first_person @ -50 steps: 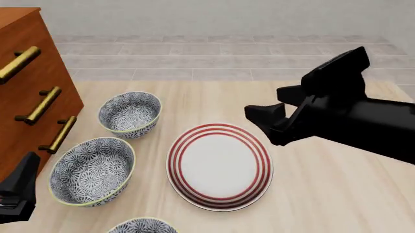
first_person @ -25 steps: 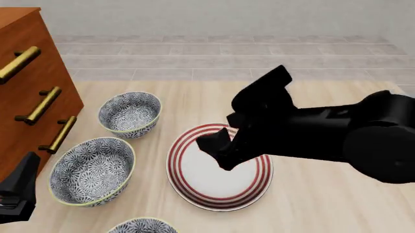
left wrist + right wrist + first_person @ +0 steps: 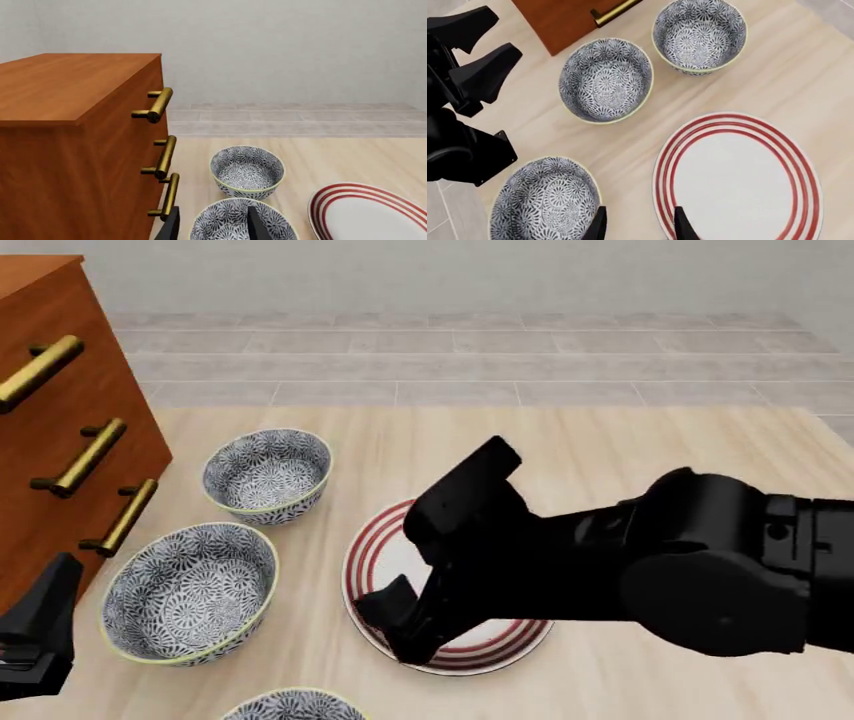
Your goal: Put the bowl at the front on the plate.
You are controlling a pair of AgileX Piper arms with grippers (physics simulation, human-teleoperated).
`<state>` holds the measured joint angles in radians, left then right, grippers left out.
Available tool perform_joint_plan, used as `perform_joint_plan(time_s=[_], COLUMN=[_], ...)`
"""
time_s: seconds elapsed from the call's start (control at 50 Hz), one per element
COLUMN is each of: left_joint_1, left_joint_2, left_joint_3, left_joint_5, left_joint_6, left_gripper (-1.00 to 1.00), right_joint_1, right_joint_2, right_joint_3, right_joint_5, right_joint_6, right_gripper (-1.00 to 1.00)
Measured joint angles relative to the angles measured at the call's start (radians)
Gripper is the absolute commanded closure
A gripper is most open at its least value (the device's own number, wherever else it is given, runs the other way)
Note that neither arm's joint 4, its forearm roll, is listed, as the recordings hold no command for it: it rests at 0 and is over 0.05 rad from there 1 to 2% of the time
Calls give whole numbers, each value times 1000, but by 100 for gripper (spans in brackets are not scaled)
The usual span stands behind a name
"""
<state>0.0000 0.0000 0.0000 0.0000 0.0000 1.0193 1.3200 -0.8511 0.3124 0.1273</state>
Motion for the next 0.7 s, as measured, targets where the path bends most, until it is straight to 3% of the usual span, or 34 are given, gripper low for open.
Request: perform_joint_plan(time_s=[0.7], left_joint_1=[0], left_joint_2=[0], left_joint_3=[0], left_joint_5=[0], left_joint_6=[0], left_gripper=[-100], right_joint_1=[143], right_joint_2=[100], right_joint_3=[41], right_joint_5=[-87], right_joint_6=[92], right_gripper=[-100])
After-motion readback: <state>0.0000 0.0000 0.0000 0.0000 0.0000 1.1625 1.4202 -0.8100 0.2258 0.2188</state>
